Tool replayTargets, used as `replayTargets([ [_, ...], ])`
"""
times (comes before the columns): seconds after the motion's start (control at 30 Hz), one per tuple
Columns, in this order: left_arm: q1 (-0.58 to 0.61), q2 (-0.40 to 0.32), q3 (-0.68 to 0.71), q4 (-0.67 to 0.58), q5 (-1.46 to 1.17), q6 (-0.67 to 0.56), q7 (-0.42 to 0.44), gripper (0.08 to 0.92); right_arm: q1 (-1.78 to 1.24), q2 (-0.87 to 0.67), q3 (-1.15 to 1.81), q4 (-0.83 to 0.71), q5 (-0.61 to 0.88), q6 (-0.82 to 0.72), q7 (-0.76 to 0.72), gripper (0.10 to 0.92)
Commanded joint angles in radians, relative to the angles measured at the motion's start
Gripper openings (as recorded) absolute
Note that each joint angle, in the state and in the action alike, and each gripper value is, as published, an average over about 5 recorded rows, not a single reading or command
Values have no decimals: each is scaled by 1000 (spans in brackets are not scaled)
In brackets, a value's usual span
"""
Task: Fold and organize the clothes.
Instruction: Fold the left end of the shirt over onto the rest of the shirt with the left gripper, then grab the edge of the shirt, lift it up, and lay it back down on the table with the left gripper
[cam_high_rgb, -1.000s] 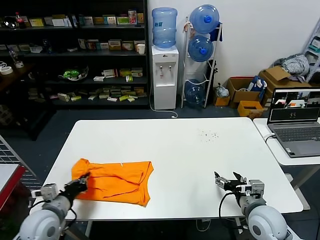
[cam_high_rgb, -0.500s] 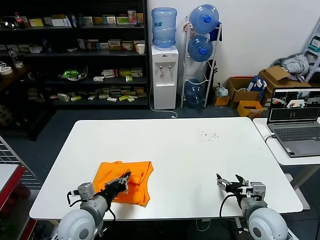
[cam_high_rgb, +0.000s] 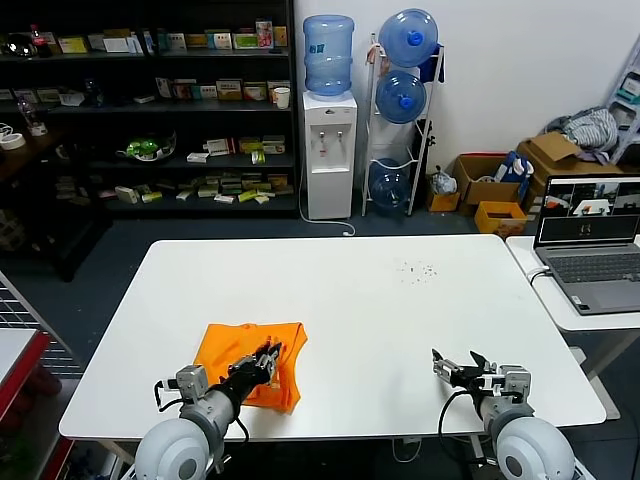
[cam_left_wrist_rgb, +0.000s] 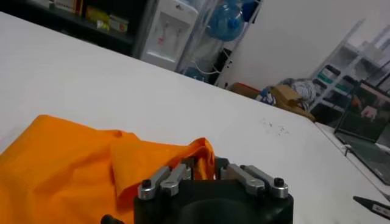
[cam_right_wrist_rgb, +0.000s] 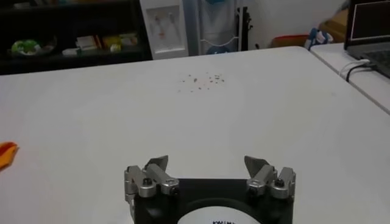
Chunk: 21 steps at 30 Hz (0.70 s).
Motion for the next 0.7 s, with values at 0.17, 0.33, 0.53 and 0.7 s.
replayTargets([
  [0.17,47,110,-74,-60,-28,7,13,496,1,-6,6,4,4,2,-10,823],
  [0.33,121,273,-262,8,-64,5,87,644,-1,-10,11,11,4,5,-21,823],
  [0.53,111,460,-331,161,-139,21,222,797,1,-12,5,19,5,6,-30,823],
  [0.7,63,537,-270,254,-200,72,321,822,-2,-8,2,22,3,7,-31,823],
])
